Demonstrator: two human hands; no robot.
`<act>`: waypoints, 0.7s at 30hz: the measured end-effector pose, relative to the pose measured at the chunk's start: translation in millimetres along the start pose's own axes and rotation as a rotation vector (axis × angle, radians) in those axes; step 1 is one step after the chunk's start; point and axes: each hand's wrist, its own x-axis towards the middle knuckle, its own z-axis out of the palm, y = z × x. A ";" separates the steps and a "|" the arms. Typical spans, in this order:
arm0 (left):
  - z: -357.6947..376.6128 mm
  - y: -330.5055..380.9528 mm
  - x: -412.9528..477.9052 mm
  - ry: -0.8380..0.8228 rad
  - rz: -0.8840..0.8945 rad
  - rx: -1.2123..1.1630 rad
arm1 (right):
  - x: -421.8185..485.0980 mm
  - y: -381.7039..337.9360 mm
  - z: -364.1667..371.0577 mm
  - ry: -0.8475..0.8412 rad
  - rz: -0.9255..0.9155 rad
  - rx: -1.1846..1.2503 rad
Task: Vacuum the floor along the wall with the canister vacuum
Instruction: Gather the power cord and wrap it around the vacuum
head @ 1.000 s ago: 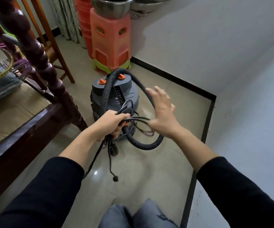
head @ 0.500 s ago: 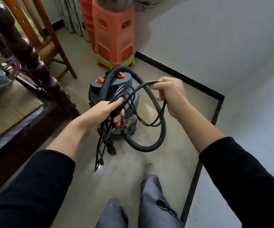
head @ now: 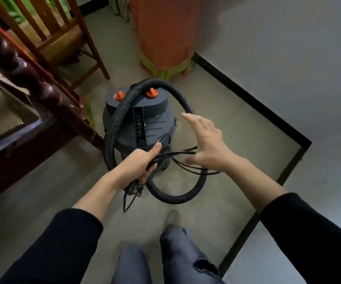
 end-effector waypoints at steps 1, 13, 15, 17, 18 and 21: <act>2.0 -0.1 1.8 -0.074 -0.017 -0.027 | 7.7 -5.8 11.0 -0.072 -0.118 -0.095; -40.1 -138.3 53.1 0.106 -0.145 0.142 | 61.7 52.0 138.9 -0.551 0.459 0.771; -36.2 -157.3 73.4 0.204 -0.128 0.086 | 75.9 58.7 158.0 -0.512 0.529 0.756; -37.0 -164.9 96.2 0.321 -0.107 -0.008 | 95.0 59.6 174.3 -0.463 0.559 0.719; -39.2 -168.9 107.7 0.391 -0.102 -0.034 | 105.6 59.6 183.4 -0.443 0.566 0.687; -45.1 -182.9 136.5 0.619 -0.089 -0.120 | 134.5 61.2 213.2 -0.369 0.619 0.611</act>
